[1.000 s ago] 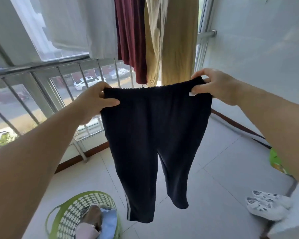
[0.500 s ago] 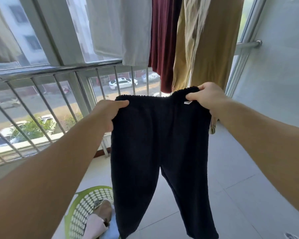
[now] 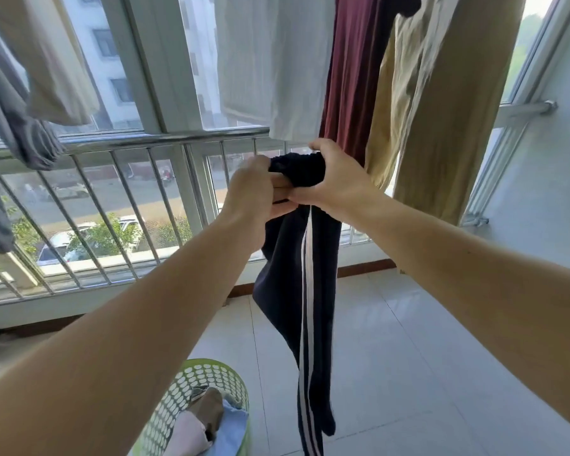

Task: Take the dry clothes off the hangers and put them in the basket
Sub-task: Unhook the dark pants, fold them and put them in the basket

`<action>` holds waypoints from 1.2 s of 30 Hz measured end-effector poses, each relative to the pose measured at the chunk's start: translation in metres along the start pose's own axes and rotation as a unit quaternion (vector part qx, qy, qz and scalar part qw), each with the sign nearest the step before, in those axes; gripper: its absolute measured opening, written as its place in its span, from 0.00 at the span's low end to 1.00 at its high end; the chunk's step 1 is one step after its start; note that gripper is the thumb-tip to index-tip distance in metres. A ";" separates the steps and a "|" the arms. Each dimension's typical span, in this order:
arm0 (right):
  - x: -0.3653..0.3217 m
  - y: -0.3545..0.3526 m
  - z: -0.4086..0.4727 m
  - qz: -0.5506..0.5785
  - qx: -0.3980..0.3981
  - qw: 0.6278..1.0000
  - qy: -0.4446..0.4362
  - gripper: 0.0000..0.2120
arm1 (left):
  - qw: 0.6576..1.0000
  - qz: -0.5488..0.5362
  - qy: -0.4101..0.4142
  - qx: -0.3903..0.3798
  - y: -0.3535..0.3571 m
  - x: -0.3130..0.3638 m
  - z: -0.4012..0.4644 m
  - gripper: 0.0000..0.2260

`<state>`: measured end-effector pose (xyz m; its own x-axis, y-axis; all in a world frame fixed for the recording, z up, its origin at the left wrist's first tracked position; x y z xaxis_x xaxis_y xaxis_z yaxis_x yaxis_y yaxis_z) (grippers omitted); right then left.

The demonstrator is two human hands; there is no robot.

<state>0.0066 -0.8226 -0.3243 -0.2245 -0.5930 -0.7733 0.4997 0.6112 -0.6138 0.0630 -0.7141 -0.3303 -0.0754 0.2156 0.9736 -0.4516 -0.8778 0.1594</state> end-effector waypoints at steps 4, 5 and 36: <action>-0.014 -0.002 0.012 0.070 0.018 0.997 -0.023 0.31 | 0.974 0.151 0.165 0.041 -0.019 -0.001 0.009 0.24; -0.017 -0.004 0.013 0.104 0.018 0.994 -0.020 0.30 | 0.957 0.205 0.189 0.085 -0.026 -0.003 0.010 0.28; -0.082 0.145 0.082 0.225 -0.182 0.956 -0.041 0.10 | 0.992 0.085 0.088 0.040 -0.245 0.010 0.075 0.14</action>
<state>0.1654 -0.7283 -0.3366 0.0182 -0.2559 -0.9665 0.2022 0.9477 -0.2471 0.2391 -0.5287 -0.3471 -0.3019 0.1268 0.9449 -0.3483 -0.9373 0.0145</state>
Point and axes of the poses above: each hand's wrist, its own z-axis towards the middle knuckle, its own y-axis out of the palm, x = y × z, the point moved 2 cm from there along z, towards the middle knuckle, and after that the axes turned 10 degrees about y, right-handed, at the moved point
